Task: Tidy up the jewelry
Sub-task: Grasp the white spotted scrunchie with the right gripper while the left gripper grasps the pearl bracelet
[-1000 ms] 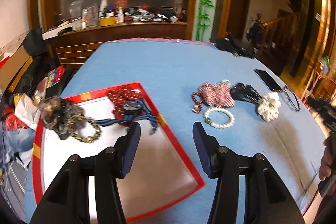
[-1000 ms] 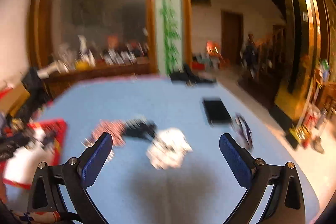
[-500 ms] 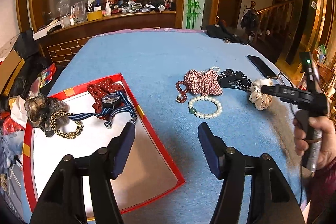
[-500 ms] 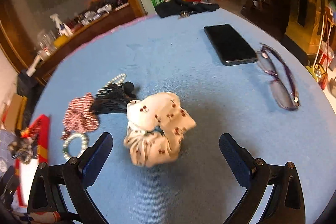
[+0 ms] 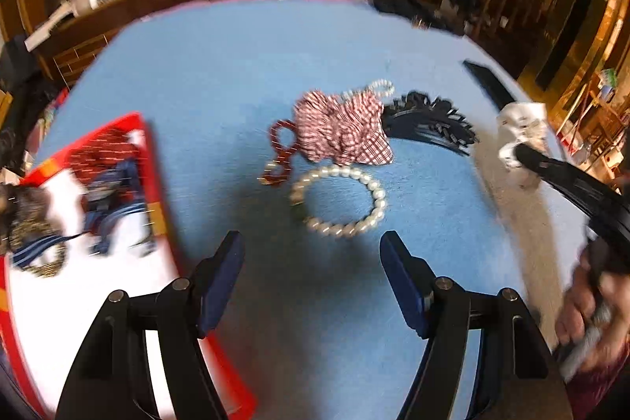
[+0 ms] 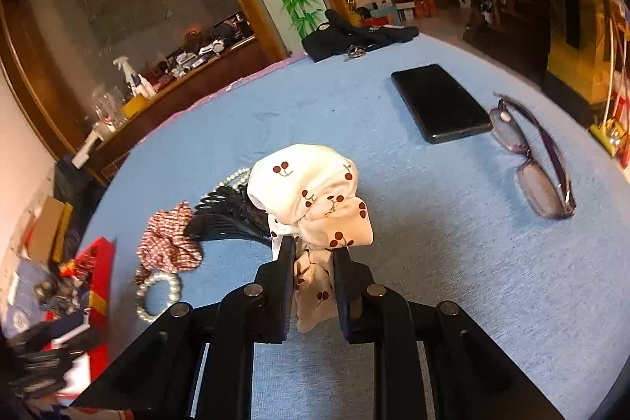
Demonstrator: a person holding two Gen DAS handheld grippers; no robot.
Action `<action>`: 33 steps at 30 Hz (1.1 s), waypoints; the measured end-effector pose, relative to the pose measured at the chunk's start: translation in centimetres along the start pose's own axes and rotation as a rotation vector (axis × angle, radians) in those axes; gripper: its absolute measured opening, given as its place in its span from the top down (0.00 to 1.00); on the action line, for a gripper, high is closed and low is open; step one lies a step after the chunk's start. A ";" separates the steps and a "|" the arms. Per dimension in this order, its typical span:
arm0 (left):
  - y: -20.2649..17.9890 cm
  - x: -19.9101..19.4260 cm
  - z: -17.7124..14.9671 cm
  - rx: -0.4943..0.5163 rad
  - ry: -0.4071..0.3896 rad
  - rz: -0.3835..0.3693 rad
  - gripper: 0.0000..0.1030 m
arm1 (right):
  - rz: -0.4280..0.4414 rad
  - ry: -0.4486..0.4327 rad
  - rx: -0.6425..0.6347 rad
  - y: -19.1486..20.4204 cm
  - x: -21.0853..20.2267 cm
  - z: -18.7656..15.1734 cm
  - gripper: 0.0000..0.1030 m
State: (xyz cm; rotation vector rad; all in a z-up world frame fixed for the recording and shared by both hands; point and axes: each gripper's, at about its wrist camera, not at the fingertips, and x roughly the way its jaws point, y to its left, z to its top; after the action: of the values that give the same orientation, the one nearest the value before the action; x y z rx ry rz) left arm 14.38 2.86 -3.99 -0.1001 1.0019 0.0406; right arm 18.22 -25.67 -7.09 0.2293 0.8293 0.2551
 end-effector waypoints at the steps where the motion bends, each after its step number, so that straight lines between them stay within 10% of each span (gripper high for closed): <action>1: -0.4 0.8 0.3 -0.005 0.004 0.031 0.32 | 0.016 0.000 0.004 0.0 -0.1 0.1 0.81; 7: -3.0 5.1 1.3 0.031 0.081 0.070 0.16 | 0.049 -0.013 -0.007 0.7 -0.3 0.3 0.81; 11: -3.5 5.3 0.8 0.027 -0.016 0.063 0.12 | 0.067 -0.018 -0.016 1.1 -0.3 0.4 0.81; 12: -3.4 5.2 0.6 0.033 -0.036 0.060 0.16 | 0.067 -0.019 -0.016 1.2 -0.4 0.4 0.81; 16: -3.4 4.4 0.2 0.051 -0.090 0.057 0.83 | 0.073 -0.018 -0.014 1.2 -0.4 0.4 0.81; 20: -3.2 4.0 -0.2 0.059 -0.120 0.038 0.84 | 0.068 -0.025 -0.017 1.2 -0.3 0.5 0.81; 22: -3.0 2.9 -0.1 0.058 -0.161 0.001 1.00 | 0.068 -0.031 -0.013 1.1 -0.4 0.5 0.81; 33: -1.0 1.9 0.8 -0.014 -0.150 -0.086 1.00 | 0.071 -0.035 -0.040 1.7 -0.3 0.6 0.81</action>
State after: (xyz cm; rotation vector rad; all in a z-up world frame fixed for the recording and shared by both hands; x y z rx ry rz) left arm 16.15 1.93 -5.10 -0.1503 0.8463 -0.0229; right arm 18.24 -24.16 -6.04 0.2255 0.7820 0.3331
